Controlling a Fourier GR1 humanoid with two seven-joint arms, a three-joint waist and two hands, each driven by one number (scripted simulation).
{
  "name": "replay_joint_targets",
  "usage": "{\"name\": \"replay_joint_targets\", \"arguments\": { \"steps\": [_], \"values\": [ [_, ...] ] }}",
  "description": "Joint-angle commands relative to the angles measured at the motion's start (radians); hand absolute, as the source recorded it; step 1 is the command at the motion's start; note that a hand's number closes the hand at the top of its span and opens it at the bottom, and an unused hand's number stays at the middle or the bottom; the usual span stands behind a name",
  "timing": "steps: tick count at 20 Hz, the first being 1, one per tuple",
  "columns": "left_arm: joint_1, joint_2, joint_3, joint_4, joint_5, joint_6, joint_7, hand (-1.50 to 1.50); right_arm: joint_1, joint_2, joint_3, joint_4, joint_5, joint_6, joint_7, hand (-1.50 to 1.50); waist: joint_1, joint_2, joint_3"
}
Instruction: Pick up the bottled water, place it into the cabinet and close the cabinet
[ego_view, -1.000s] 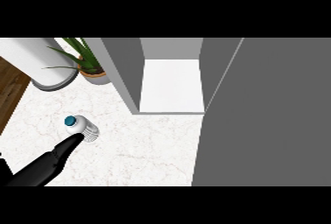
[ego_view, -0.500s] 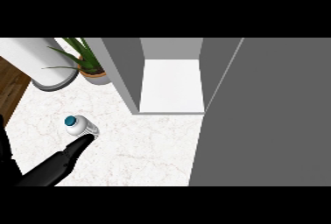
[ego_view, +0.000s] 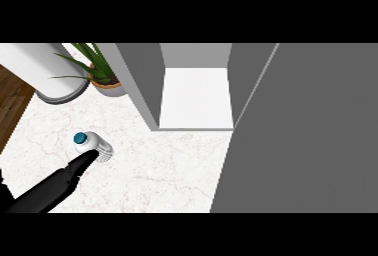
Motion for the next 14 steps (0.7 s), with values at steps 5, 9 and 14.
{"name": "replay_joint_targets", "arguments": {
  "steps": [5,9,14],
  "values": [
    [0.066,0.032,0.066,-0.005,0.114,0.009,-0.081,-1.5,0.048,-0.074,0.1,-0.118,0.178,-0.039,0.036,-1.5,-0.007,-0.002,-0.001],
    [0.04,0.016,0.08,0.12,0.189,0.043,-0.183,-1.5,-0.005,-0.088,0.037,-0.113,0.119,-0.045,0.06,-1.5,-0.006,0.003,-0.001],
    [0.022,-0.019,0.07,0.196,0.17,0.067,-0.222,-1.5,0.01,-0.118,0.051,-0.11,0.126,-0.071,0.031,-1.5,-0.01,0.003,0.0]
  ]
}}
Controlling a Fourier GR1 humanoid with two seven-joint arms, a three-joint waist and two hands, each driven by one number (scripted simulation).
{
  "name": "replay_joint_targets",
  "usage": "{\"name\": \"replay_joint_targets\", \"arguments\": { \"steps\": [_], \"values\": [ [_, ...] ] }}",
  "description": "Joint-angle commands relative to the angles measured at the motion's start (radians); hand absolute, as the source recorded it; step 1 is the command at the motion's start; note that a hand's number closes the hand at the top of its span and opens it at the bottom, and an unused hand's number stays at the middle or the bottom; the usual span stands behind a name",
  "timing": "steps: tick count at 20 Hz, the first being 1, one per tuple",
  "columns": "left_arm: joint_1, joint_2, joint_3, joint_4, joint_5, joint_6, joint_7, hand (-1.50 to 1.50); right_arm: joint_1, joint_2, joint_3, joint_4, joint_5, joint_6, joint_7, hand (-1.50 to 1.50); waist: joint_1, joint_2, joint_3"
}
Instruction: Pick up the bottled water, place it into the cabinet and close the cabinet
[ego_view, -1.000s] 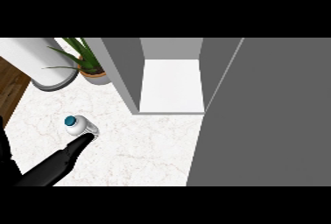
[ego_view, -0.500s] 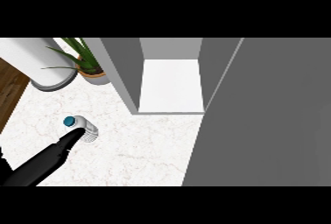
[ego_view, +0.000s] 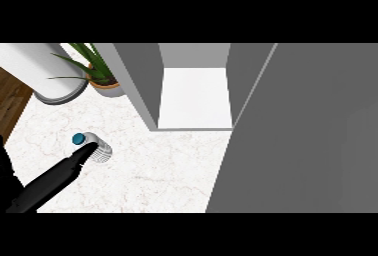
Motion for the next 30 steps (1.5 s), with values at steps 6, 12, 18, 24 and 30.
{"name": "replay_joint_targets", "arguments": {
  "steps": [6,12,18,24,30],
  "values": [
    [-0.002,0.016,0.136,0.2,0.239,0.0,-0.231,-1.5,0.014,-0.06,-0.008,-0.116,0.085,-0.022,0.03,-1.5,0.003,0.001,0.0],
    [-0.003,-0.006,0.194,0.413,0.406,-0.072,-0.486,-1.5,-0.052,-0.009,0.083,-0.045,0.162,-0.079,0.066,-1.5,0.003,0.001,-0.001],
    [-0.032,-0.024,0.241,0.538,0.484,-0.124,-0.582,-1.5,-0.015,-0.075,0.027,-0.11,0.108,-0.083,0.042,-1.5,0.001,0.001,0.0],
    [-0.071,-0.043,0.22,0.67,0.524,-0.124,-0.708,-1.5,0.02,-0.105,0.049,-0.116,0.105,-0.098,0.032,-1.5,0.001,0.001,0.001],
    [-0.12,-0.043,0.268,0.831,0.61,-0.159,-0.849,-1.5,0.046,-0.146,0.058,-0.152,0.091,-0.106,0.004,-1.5,-0.003,0.001,0.001]
  ]
}}
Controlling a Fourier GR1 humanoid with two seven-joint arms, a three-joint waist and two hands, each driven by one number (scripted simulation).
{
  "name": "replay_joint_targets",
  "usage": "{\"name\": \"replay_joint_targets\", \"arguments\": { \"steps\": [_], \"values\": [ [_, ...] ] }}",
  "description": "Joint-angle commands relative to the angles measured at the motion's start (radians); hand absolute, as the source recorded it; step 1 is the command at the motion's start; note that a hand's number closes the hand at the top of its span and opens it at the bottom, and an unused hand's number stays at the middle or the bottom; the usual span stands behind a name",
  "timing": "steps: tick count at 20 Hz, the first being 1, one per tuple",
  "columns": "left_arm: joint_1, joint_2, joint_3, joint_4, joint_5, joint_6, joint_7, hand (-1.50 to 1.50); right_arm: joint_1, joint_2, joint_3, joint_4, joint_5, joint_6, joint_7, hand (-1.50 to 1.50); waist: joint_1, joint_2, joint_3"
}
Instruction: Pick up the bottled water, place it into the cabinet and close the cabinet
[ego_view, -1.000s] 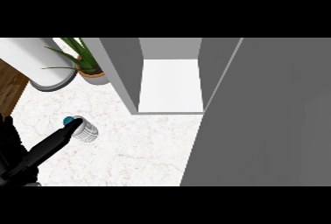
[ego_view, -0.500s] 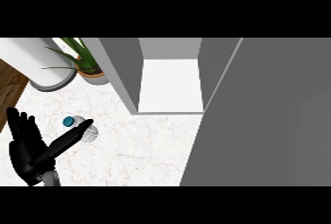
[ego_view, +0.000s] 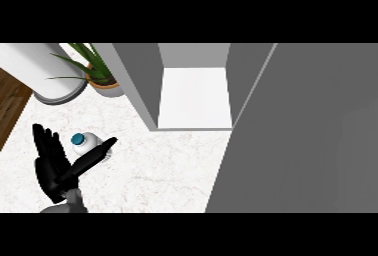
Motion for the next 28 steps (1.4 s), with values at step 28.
{"name": "replay_joint_targets", "arguments": {
  "steps": [28],
  "values": [
    [-0.177,-0.004,0.07,0.672,0.395,-0.136,-0.658,-1.5,-0.006,-0.036,0.151,-0.045,0.16,-0.118,0.017,-1.5,0.0,0.0,0.0]
  ]
}}
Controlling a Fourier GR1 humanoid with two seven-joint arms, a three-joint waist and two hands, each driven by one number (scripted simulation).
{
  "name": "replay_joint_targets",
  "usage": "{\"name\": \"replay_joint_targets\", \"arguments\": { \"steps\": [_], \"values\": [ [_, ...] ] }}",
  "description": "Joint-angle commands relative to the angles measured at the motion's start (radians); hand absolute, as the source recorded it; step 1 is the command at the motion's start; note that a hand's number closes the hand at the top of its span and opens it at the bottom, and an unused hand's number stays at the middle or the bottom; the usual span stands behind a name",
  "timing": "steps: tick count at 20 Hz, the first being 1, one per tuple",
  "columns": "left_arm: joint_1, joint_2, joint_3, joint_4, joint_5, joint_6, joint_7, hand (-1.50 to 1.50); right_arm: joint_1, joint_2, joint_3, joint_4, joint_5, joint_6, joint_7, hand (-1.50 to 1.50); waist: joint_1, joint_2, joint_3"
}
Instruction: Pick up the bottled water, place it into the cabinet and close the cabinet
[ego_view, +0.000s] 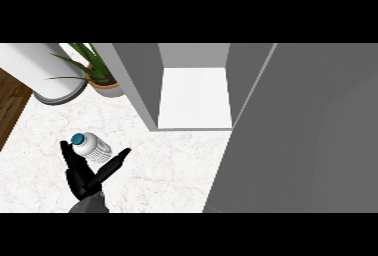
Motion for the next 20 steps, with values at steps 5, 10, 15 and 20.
{"name": "replay_joint_targets", "arguments": {
  "steps": [5,10,15,20],
  "values": [
    [-0.022,-0.006,0.012,0.082,0.068,-0.111,-0.127,-1.5,0.01,-0.031,0.019,-0.143,0.115,-0.01,0.079,-1.5,0.001,-0.001,0.0],
    [-0.092,0.018,0.085,0.207,0.107,-0.191,-0.177,1.5,0.044,-0.062,0.038,-0.134,0.116,-0.024,0.034,-1.5,-0.006,0.0,0.0],
    [-0.072,0.009,0.055,0.127,0.106,-0.199,-0.156,1.5,0.058,-0.08,0.043,-0.125,0.107,-0.025,0.022,-1.5,0.002,-0.002,0.001],
    [-0.091,0.039,-0.039,0.203,0.052,-0.399,-0.104,1.5,-0.003,-0.062,-0.007,-0.071,0.032,-0.016,0.02,-1.5,-0.003,-0.002,0.001]
  ]
}}
